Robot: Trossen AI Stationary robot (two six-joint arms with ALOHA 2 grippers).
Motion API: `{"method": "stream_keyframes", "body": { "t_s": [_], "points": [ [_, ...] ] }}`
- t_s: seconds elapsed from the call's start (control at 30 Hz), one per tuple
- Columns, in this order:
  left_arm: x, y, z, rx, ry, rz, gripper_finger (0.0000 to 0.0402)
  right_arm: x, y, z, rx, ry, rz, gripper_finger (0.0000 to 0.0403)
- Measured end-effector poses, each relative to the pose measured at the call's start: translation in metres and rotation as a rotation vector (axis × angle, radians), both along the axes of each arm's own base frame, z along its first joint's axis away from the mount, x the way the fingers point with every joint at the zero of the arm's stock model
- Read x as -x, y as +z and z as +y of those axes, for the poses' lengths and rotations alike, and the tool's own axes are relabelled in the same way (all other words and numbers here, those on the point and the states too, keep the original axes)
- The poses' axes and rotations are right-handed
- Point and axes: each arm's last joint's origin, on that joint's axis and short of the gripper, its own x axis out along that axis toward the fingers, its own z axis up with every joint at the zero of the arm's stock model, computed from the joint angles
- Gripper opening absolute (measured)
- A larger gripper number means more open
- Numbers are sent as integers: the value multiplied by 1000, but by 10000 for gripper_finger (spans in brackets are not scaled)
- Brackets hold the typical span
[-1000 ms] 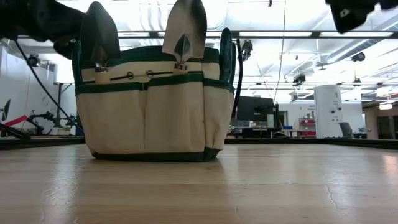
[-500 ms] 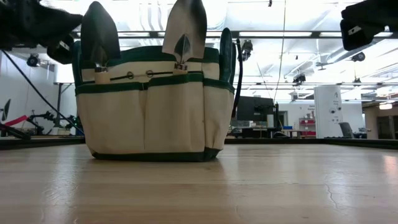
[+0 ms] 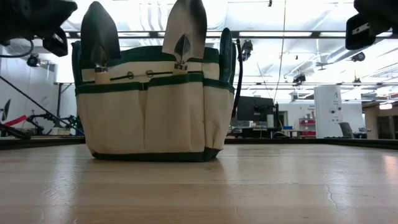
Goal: Pick & Place Garden tools in Gardening bag
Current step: Return to Home Position
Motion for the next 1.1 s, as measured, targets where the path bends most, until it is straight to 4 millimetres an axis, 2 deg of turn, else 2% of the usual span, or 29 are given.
{"method": "stream_keyframes", "body": {
  "t_s": [0.1,0.3,0.57,0.9,1.1],
  "points": [
    [1,-2,2,-61,59,23,12,4,-3,-3,-12,-2,-35,8],
    [1,-2,2,-66,72,25,14,11,-8,-9,8,-7,-42,8],
    [1,-3,2,-64,73,34,14,9,-14,-10,52,-69,2,8],
    [0,-3,2,-66,73,37,14,7,-28,-8,38,-66,43,8],
    [0,-4,2,-69,72,41,14,7,-29,-8,41,-66,47,8]
  ]
}}
